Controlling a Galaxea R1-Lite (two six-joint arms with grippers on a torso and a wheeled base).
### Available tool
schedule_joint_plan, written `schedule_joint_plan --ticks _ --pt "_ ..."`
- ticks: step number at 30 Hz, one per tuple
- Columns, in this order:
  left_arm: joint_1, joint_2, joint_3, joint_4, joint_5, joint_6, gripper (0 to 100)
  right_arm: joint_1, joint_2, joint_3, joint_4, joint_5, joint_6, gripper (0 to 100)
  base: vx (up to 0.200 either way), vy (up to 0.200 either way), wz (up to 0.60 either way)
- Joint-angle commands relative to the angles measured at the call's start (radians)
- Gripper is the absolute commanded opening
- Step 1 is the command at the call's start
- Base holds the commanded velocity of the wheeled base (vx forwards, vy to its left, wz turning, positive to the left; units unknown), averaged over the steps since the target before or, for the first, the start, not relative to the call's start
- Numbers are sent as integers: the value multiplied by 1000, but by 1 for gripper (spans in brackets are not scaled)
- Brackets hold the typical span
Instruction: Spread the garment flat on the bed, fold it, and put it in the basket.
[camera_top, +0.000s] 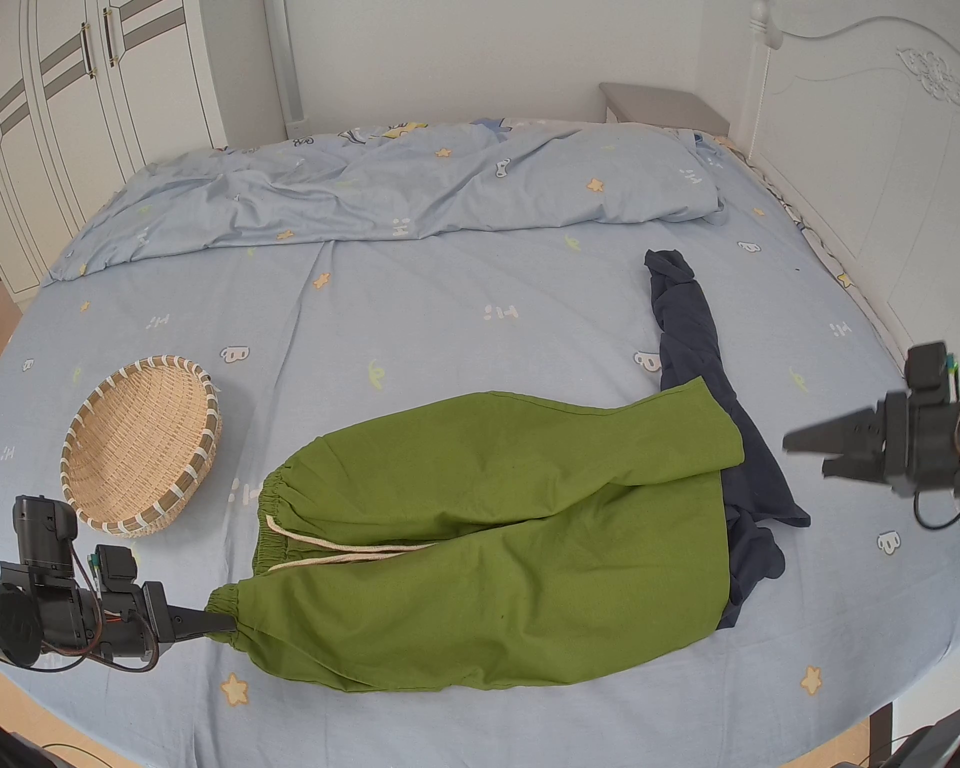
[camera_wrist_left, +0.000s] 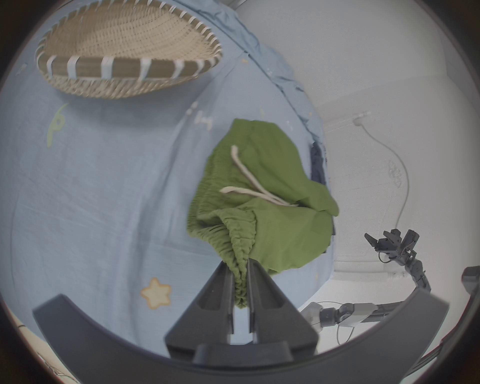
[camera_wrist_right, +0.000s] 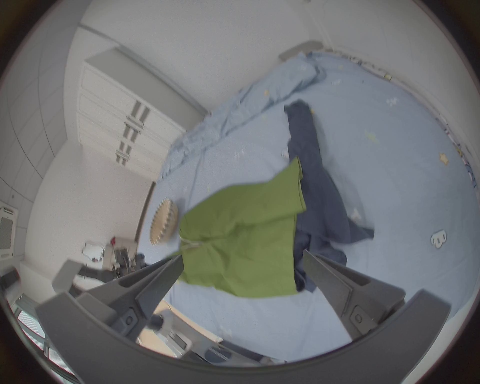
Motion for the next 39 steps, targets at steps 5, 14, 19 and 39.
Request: schedule_joint_plan --ticks 5,14,19,39 --pt "195 187 1 -19 -2 109 0 -9 91 273 -14 69 -235 100 0 0 0" --pt "233 179 -2 -11 3 120 0 -6 108 396 -24 152 -335 100 0 0 0" --pt "235 179 6 -11 3 139 0 29 172 454 -131 209 -335 100 0 0 0" --pt "230 175 10 -11 1 140 0 132 490 620 -660 232 -324 100 0 0 0"
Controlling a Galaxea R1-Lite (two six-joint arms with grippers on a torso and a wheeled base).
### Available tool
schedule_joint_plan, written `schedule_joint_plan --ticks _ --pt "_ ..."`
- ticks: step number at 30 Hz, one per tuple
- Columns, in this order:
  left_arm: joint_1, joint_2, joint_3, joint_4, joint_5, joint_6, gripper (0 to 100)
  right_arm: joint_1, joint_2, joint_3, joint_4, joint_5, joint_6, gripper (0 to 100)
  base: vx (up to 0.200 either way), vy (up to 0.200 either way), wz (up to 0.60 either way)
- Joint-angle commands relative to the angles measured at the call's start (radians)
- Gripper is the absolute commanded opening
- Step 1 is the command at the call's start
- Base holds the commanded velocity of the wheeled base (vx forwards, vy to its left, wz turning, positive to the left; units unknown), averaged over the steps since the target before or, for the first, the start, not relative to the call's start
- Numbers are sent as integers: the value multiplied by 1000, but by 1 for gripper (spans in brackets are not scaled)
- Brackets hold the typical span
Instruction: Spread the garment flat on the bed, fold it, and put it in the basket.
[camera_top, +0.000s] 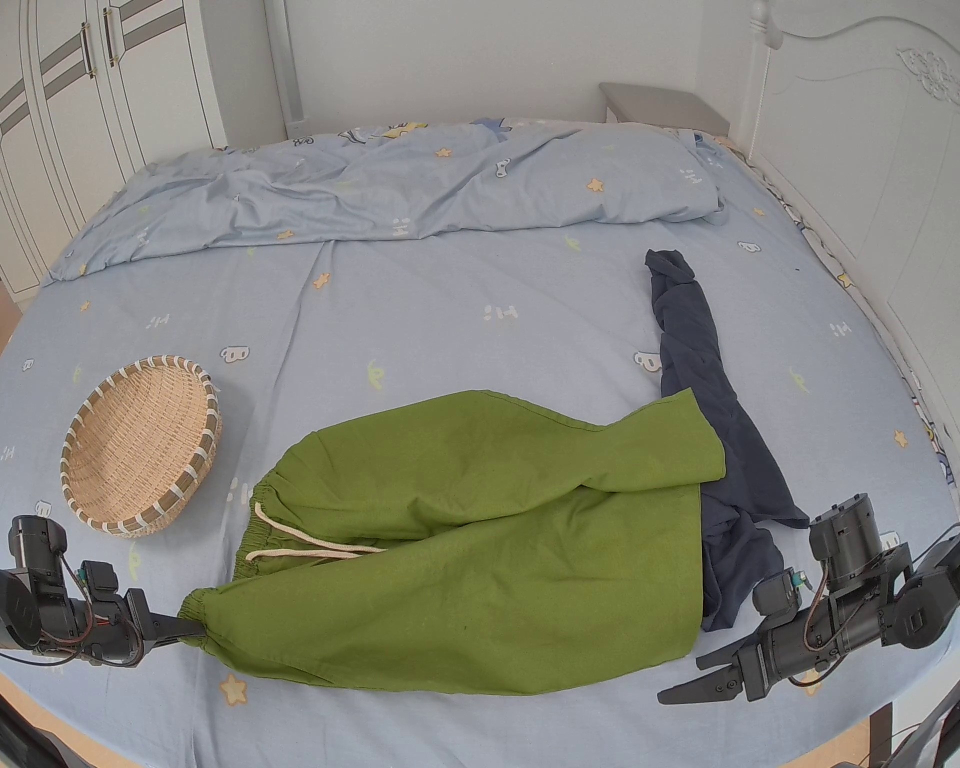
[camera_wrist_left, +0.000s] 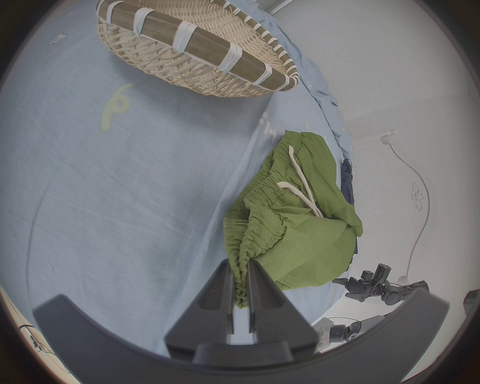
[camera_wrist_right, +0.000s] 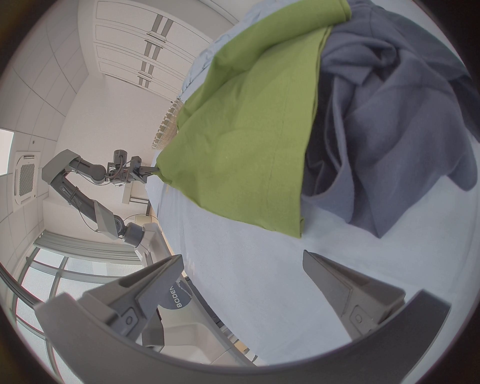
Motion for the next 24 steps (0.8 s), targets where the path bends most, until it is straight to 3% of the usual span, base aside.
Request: schedule_joint_plan --ticks 1,17,18,24 --pt "0 -2 1 0 -1 -1 0 5 55 11 -26 2 1 100 0 0 0" --pt "3 5 0 -2 1 -1 0 21 147 37 -255 16 29 100 0 0 0" --pt "3 5 0 -2 1 1 0 19 147 38 -264 14 33 0 0 0 0" --pt "5 5 -2 -2 3 -1 0 7 144 49 -293 16 46 0 0 0 0"
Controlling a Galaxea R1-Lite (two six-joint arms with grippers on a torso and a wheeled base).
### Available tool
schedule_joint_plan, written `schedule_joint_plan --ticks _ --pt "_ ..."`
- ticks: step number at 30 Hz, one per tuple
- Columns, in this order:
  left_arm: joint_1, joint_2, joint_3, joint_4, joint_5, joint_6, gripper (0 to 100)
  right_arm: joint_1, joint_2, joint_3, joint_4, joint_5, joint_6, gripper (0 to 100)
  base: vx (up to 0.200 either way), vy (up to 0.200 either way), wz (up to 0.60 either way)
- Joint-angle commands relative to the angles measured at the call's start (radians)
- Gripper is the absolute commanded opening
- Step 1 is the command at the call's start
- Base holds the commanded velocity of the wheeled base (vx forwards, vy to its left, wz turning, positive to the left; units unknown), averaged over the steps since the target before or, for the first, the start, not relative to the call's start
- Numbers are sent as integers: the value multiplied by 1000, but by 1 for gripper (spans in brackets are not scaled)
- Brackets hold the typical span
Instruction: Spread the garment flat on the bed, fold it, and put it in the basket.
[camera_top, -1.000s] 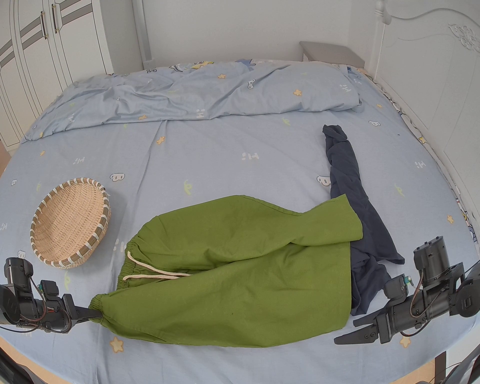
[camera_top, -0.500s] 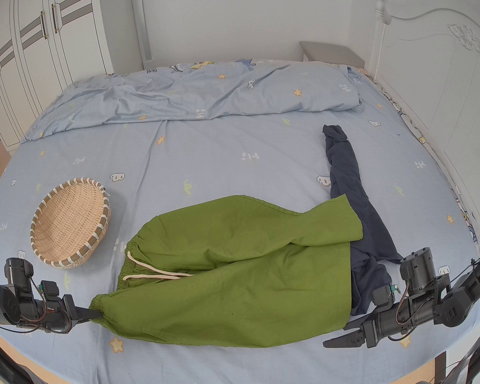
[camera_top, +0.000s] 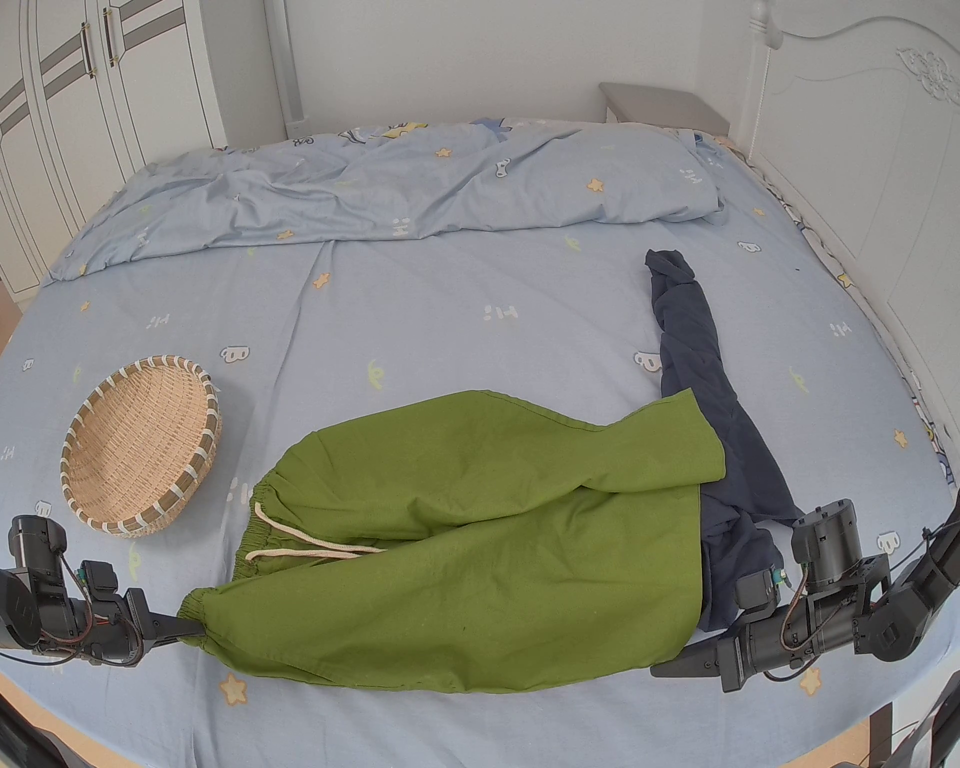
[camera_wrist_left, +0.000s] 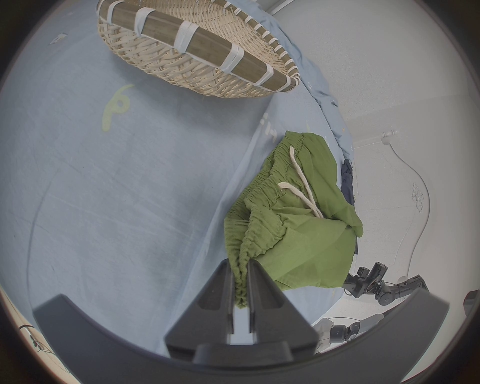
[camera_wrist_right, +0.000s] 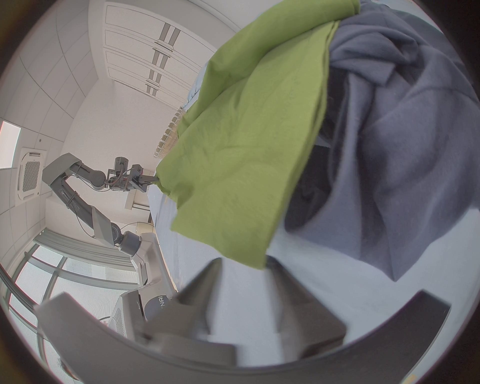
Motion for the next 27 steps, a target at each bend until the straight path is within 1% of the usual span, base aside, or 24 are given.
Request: schedule_joint_plan --ticks 1,3,4,11,13,17,20,22,23,26,27 --pt "2 2 0 0 1 1 0 -10 3 12 -9 0 1 0 0 0 0" --pt "2 2 0 0 1 1 0 -14 1 15 -14 -2 1 0 0 0 0" --pt "0 0 0 0 1 1 0 -33 -3 21 -23 -2 1 0 0 0 0" --pt "6 9 -2 0 3 17 0 -50 -5 38 -31 0 0 0 0 0 0" --pt "20 18 0 3 4 53 0 -50 -9 51 -34 0 -2 0 0 0 0" --pt "29 22 3 10 7 88 0 -50 -29 72 -37 0 0 0 0 0 0" --pt "31 22 1 75 21 142 0 -50 -51 107 -29 2 -6 0 0 0 0" --pt "29 22 -4 102 39 171 0 -51 -52 123 -32 0 -8 0 0 0 0" --pt "29 17 -13 138 76 200 0 -51 -55 133 -34 0 -8 0 0 0 0" --pt "29 14 -23 179 133 214 0 -51 -71 153 -26 -2 -8 0 0 0 0" --pt "29 14 -27 182 136 214 0 -51 -72 156 -26 -2 -8 0 0 0 0"
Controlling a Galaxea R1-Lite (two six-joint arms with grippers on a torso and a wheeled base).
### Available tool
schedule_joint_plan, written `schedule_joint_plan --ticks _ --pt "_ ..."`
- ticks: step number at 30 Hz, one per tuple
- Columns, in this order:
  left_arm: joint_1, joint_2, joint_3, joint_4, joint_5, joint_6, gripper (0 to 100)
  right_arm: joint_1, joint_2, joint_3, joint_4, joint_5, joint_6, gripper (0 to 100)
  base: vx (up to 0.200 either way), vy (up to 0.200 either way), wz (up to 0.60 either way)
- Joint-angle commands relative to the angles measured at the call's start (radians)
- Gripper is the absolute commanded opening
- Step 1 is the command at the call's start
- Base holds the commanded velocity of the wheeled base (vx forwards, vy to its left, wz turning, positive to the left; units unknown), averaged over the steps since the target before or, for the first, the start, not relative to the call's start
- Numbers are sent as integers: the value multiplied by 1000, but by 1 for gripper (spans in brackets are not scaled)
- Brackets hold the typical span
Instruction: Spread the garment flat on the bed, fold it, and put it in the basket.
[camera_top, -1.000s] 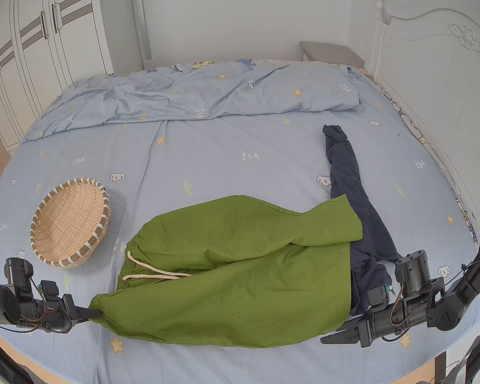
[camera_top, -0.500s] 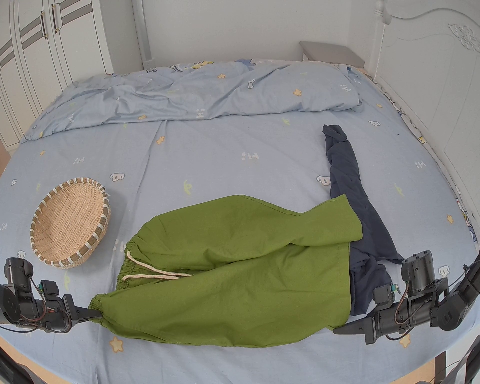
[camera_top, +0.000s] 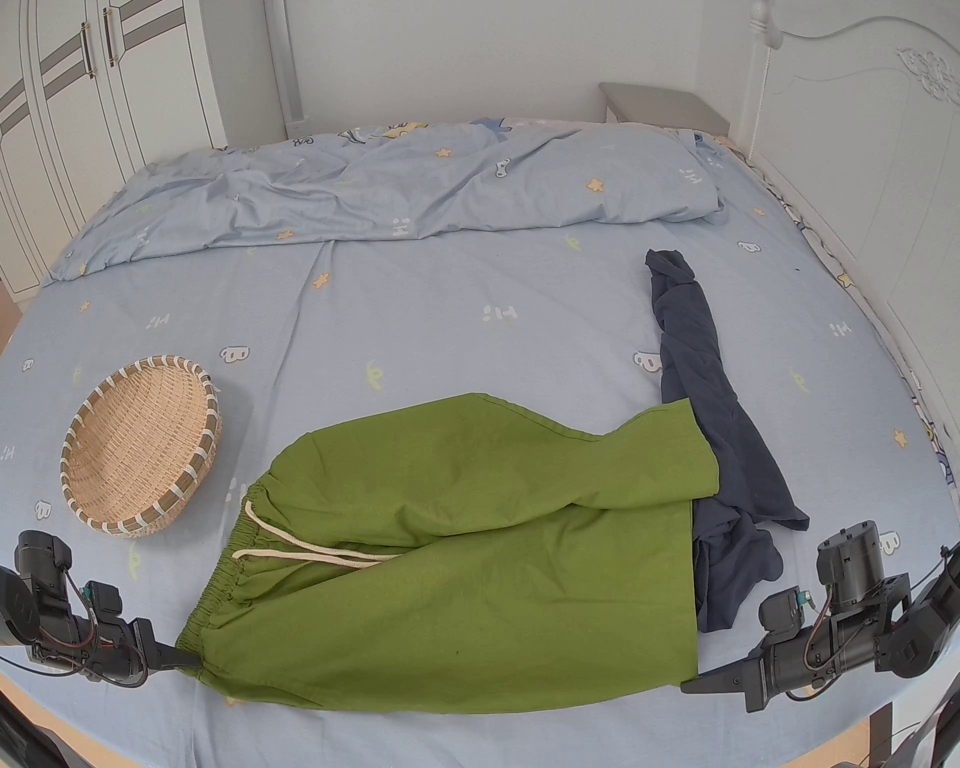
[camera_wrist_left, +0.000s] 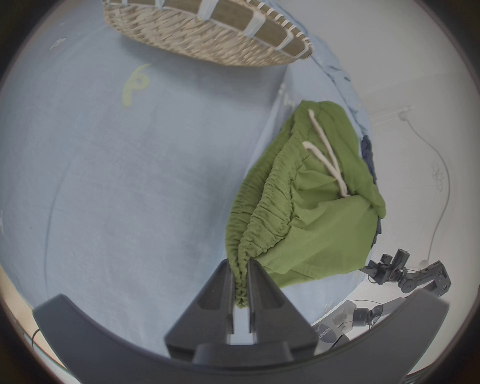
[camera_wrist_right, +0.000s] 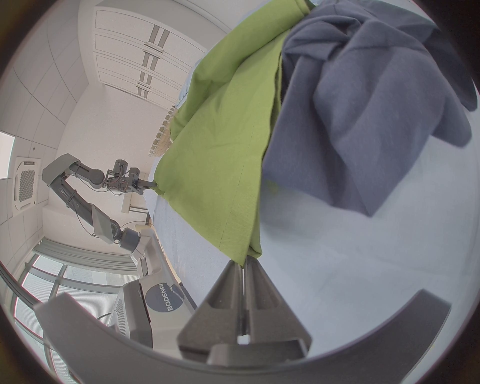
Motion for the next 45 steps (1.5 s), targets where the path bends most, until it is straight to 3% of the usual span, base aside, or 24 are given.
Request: schedule_joint_plan --ticks 1,6,11,18,20,24,45 --pt "1 -6 -29 36 30 11 0 1 -25 46 4 -3 -2 0 0 0 0" --pt "24 -36 -75 108 31 8 0 0 -27 61 4 -3 -3 0 0 0 0" --pt "30 -78 -136 268 33 18 0 8 -29 78 4 -3 -3 0 0 0 0" --pt "61 -84 -162 435 35 179 0 15 -21 106 5 -6 -3 0 0 0 0" --pt "58 -84 -165 460 45 187 0 14 -18 113 4 -7 -5 0 0 0 0" --pt "47 -84 -156 472 88 195 0 11 -18 123 5 -7 -13 0 0 0 0" --pt "9 -84 -144 516 122 216 0 15 25 118 -4 -10 -13 0 0 0 0"
